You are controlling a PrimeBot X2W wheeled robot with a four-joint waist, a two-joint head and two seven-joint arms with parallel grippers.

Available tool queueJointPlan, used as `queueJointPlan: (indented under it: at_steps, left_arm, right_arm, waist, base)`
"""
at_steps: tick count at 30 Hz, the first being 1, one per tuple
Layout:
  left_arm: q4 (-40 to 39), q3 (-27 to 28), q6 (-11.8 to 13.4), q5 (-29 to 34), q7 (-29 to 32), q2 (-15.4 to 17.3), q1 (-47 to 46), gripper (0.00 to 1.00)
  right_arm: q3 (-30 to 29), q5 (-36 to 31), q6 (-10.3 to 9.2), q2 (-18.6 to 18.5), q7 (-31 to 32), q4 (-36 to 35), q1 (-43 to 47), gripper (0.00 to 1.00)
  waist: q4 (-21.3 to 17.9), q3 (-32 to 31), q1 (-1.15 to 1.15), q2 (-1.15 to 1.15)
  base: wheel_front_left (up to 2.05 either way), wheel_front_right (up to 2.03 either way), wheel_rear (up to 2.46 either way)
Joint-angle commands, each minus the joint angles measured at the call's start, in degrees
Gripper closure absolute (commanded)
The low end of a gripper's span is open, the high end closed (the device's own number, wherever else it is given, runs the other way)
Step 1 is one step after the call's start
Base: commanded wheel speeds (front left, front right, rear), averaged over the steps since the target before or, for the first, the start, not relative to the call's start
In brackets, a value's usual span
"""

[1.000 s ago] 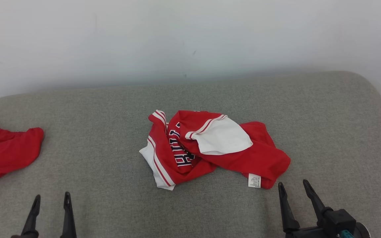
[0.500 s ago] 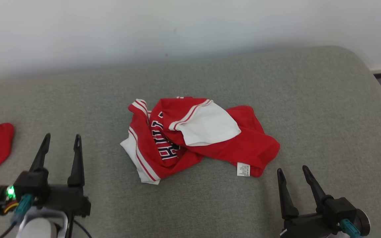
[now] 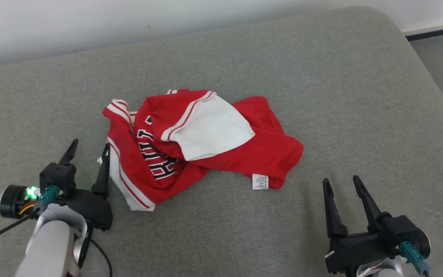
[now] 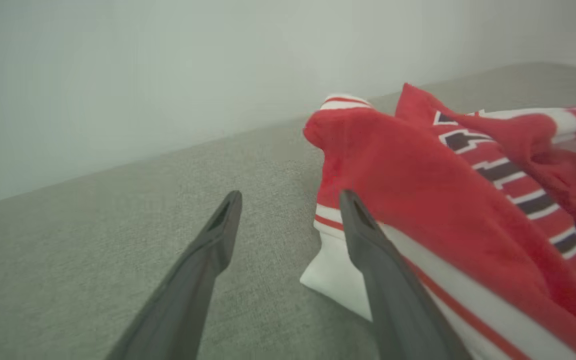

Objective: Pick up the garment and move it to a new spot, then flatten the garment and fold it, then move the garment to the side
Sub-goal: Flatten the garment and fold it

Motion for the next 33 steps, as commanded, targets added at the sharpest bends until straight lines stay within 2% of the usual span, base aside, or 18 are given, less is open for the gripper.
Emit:
queueJointPlan:
  at_steps: [1,7,12,13,14,20,24,33]
  left_arm:
    - [2.60,-1.41,0.08,-1.34,0.04,0.32,-1.51,0.00]
    - [10.18,-6.33,0.08,-3.27,2.26,1.06,-3.71,0.00]
    - [14.46,-7.69,0.08,-4.68,3.80,0.63,-4.89,0.02]
    - [15.03,-8.01,0.08,-5.11,3.64,0.63,-5.29,0.38]
    - [15.73,-8.53,0.08,-5.75,3.48,0.25,-5.39,1.00]
    - [15.97,-9.67,0.14,-7.48,0.76,0.53,-6.06,1.00]
    - [12.75,-8.23,1.65,-8.49,-0.22,-0.13,-3.95,1.00]
    - [-4.70,-3.04,5.94,-10.57,-0.34,-0.89,10.53,1.00]
  right_arm:
    - [-0.19,0.33,-0.12,0.14,-0.03,0.02,-0.33,0.00]
    - [-0.13,0.40,-0.12,0.13,-0.03,0.35,-0.75,0.00]
    - [0.26,0.47,-0.13,0.14,-0.03,0.57,-0.96,0.00]
    - [0.29,0.50,-0.13,0.14,-0.03,0.54,-0.96,0.00]
    - [0.24,0.50,-0.13,0.14,-0.03,0.58,-0.89,0.00]
    - [-0.66,0.14,-0.13,0.14,-0.03,0.03,0.49,0.00]
    - [-1.06,0.06,-0.13,0.14,-0.03,0.03,1.60,0.00]
    - [-0.37,0.80,-0.13,0.13,-0.03,0.61,3.36,0.00]
  waist:
    - [-1.42,1.19,-0.02,-0.01]
    - [-1.50,0.81,-0.02,-0.01]
    - [-1.74,0.41,-0.02,-0.01]
    - [-1.79,0.34,-0.02,-0.01]
    - [-1.79,0.12,-0.02,-0.01]
    - [-0.60,-1.52,-0.02,-0.01]
    - [1.70,-3.40,-0.02,-0.01]
    - [7.15,-7.32,-0.02,-0.01]
  base:
    - [0.00,0.00,0.00]
    - [0.00,0.00,0.00]
    - [0.00,0.00,0.00]
    - [0.00,0.00,0.00]
    - [0.00,0.00,0.00]
    - [0.00,0.00,0.00]
    - [0.00,0.00,0.00]
    - [0.00,0.00,0.00]
